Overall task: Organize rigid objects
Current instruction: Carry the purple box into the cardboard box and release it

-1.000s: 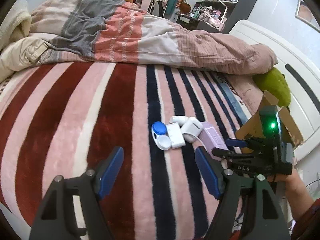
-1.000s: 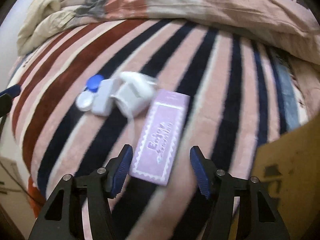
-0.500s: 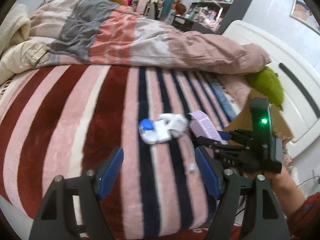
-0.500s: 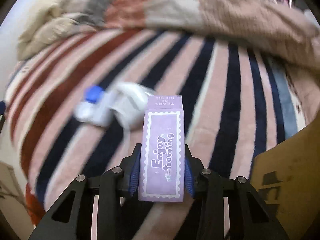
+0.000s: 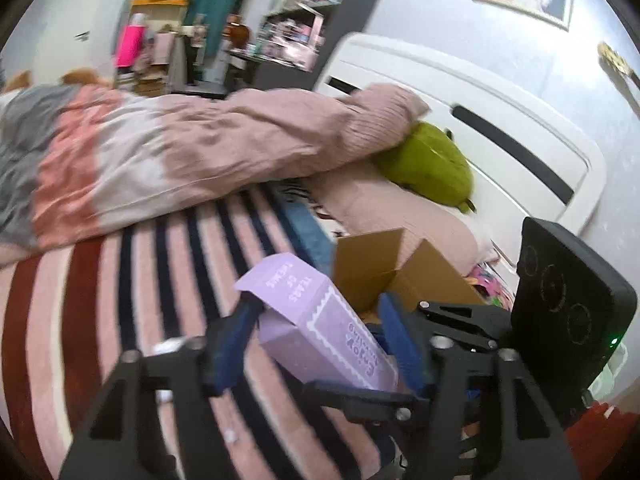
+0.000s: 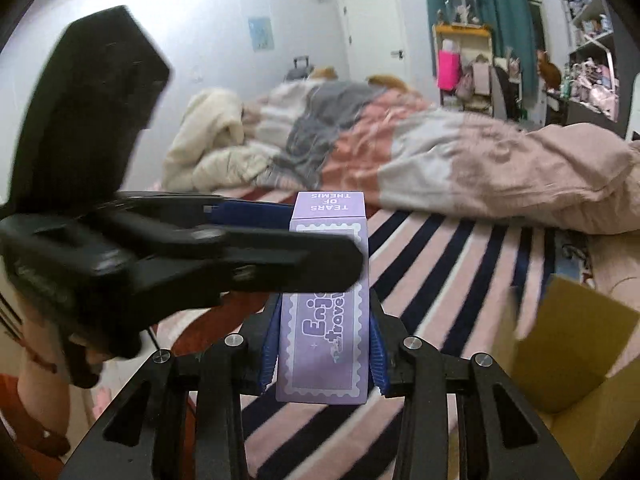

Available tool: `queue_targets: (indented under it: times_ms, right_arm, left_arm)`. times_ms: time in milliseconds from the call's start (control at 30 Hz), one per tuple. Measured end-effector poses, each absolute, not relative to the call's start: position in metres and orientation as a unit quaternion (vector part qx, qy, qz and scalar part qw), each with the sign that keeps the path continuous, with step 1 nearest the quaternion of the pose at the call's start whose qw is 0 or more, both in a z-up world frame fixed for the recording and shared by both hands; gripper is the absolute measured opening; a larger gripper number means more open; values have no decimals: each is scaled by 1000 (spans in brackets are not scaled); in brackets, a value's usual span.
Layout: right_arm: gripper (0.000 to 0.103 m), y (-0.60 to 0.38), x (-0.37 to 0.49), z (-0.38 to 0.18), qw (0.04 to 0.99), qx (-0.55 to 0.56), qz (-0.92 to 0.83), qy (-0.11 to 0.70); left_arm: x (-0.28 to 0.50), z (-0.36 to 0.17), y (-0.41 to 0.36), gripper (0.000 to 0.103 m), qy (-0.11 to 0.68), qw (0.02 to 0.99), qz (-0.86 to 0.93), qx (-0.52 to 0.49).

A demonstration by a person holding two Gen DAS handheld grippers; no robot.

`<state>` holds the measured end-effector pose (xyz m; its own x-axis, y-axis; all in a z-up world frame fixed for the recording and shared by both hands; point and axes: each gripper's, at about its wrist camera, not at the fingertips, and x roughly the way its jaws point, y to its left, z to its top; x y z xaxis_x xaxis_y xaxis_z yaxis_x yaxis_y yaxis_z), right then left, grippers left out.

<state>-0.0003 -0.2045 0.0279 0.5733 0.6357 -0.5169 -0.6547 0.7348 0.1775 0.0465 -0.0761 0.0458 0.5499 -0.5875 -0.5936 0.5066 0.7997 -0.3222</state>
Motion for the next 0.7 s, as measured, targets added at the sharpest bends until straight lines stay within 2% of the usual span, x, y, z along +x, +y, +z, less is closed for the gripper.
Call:
queue_targets:
  times_ms: [67,133,500,600,667,700]
  right_arm:
    - [33,-230,5,30,894,-1,349,281]
    - [33,-253,12,27,897,13,337,285]
    - [33,-328,38,-5,892,15,275,360]
    - [34,-328,40,-8,890,-4,260,374]
    - [35,-328,39,-9,892,-17,252,374]
    - [44,-326,38,-8,893,-24,248,374]
  left_arm:
    - [55,47,-102,43,360,878,-314,-31]
    - [65,46,-129,41,367,870,-330,-18]
    - [100,11,-214,41,430,823,-370,15]
    - [99,8,-217,50,435,826,-358,30]
    - [94,10,-212,66,426,834,-348,35]
    - [91,14,-207,68,419,840,-343,33]
